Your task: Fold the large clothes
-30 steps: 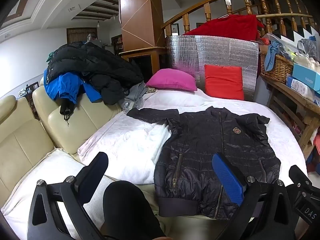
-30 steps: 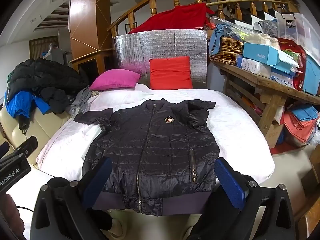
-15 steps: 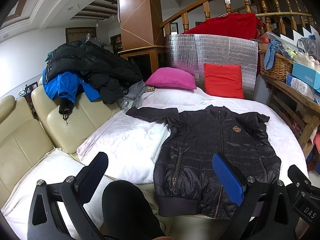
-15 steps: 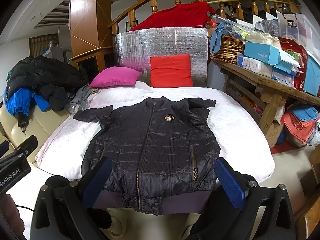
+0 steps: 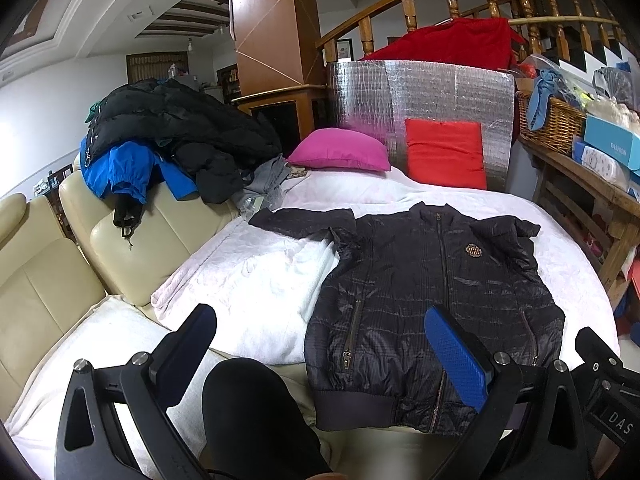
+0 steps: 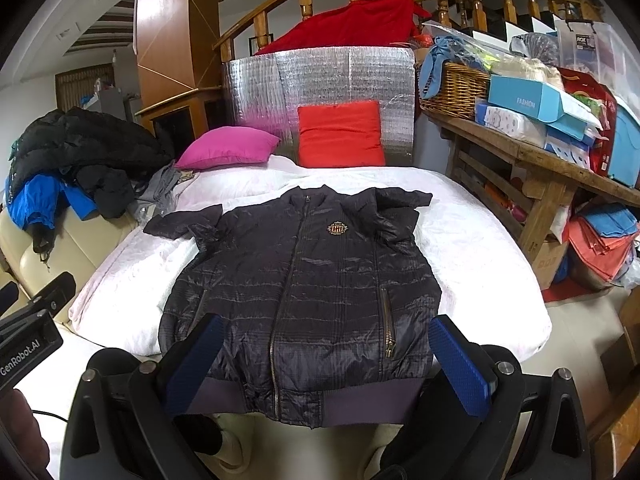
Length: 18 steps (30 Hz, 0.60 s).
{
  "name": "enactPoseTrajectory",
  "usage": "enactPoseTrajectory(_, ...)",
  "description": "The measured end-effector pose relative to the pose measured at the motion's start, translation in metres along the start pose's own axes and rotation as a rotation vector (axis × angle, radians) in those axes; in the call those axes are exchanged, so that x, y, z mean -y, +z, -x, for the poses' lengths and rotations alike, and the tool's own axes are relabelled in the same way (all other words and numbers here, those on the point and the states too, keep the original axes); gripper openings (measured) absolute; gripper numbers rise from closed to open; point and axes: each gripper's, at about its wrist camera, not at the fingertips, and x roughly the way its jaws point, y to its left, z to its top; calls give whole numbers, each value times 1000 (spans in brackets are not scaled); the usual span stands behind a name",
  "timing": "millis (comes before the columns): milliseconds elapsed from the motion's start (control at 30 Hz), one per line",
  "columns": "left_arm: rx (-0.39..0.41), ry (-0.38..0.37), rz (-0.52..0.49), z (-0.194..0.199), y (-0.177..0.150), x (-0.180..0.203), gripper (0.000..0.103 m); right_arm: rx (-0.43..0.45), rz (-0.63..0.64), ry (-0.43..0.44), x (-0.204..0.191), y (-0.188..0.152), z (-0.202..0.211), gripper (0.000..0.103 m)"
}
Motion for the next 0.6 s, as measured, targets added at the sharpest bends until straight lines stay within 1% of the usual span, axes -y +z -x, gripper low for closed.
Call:
enactPoseTrajectory(67,13,-7,15,-1,1,0,103,-3,-1,0,1,0,-2,103)
enactPoseTrajectory(200,25,-6,7,-5,2,4,103,-11,-5,-2,2,1,-7,103)
enactPoseTrajectory(367,39,-12,17,-19,9,9,103,-27,-13,-15,7,5,-20,103)
enactPoseTrajectory(500,38,2,15,-49,24,18,103,-35,-28,-38,21,16,-40,103)
enactPoseTrajectory(600,56,31,-27,-96,42,34,103,-26,-54,-41,42,34,-65,103)
